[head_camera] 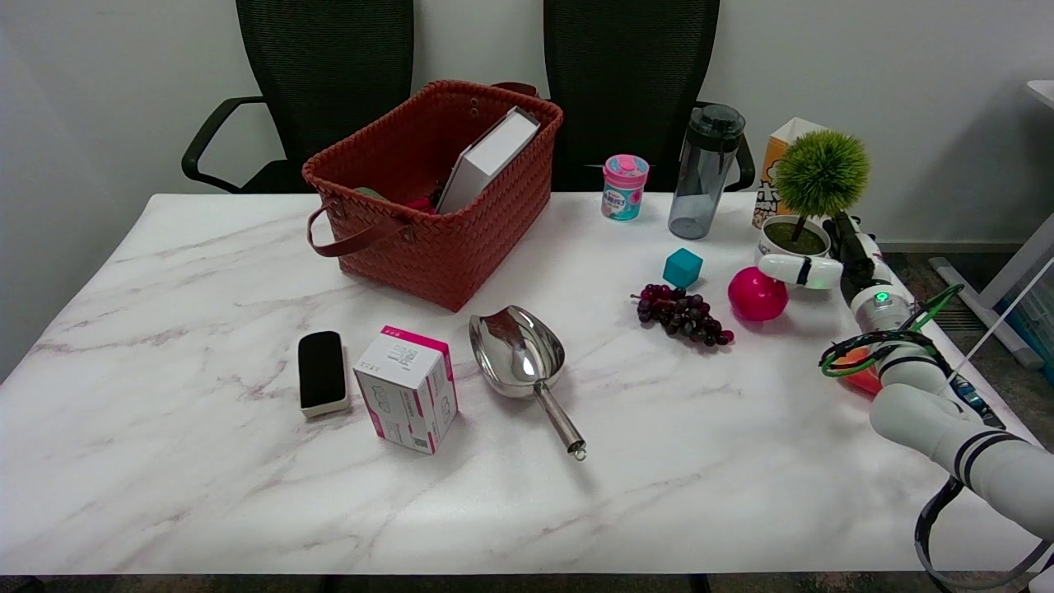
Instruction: Pick up the potted plant.
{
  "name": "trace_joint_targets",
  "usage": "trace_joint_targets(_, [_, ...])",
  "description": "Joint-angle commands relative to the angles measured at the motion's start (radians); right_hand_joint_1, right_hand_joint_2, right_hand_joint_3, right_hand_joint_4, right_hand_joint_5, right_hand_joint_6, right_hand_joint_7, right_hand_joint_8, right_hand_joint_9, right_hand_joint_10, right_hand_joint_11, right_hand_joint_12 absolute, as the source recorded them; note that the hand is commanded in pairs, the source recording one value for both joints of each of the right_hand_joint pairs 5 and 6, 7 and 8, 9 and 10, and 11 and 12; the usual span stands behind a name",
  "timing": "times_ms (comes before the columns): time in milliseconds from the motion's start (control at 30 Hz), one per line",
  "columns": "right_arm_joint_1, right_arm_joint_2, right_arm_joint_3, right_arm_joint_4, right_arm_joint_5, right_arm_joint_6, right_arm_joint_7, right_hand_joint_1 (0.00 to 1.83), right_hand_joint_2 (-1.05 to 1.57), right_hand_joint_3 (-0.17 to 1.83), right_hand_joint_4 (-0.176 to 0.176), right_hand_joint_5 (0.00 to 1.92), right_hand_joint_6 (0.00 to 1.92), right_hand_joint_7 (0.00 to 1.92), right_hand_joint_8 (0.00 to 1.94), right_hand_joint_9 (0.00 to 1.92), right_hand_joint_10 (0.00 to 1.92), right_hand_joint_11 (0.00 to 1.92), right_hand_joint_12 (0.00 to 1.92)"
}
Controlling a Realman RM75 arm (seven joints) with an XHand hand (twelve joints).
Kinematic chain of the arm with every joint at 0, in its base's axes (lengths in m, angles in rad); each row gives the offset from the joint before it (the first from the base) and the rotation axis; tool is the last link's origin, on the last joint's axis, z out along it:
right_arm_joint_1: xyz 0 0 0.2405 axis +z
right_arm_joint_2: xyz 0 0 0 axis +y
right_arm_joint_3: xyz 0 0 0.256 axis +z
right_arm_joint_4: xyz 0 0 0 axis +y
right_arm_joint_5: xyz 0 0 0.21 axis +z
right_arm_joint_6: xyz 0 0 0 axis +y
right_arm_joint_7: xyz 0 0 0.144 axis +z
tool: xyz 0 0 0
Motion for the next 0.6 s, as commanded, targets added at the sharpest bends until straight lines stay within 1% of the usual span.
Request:
trace_joint_targets(33, [0.005,-0.002,0.004,-0.006,0.0,0.004,-0.012,1.21,-0.14,0.38,0.0,0.0,0.0,0.1,0.1,0.15,0.15,0.0,0.0])
trace_joint_targets(300, [0.002,-0.002,0.005,-0.006,0.003,0.004,-0.012,1.23,0.01,0.43,0.0,0.0,0.0,0.13,0.13,0.22,0.22,0.03,0.03])
trace_joint_targets(600, [-0.001,-0.002,0.015,-0.009,0.003,0.004,-0.012,1.25,0.23,0.49,0.0,0.0,0.0,0.19,0.19,0.29,0.29,0.18,0.18])
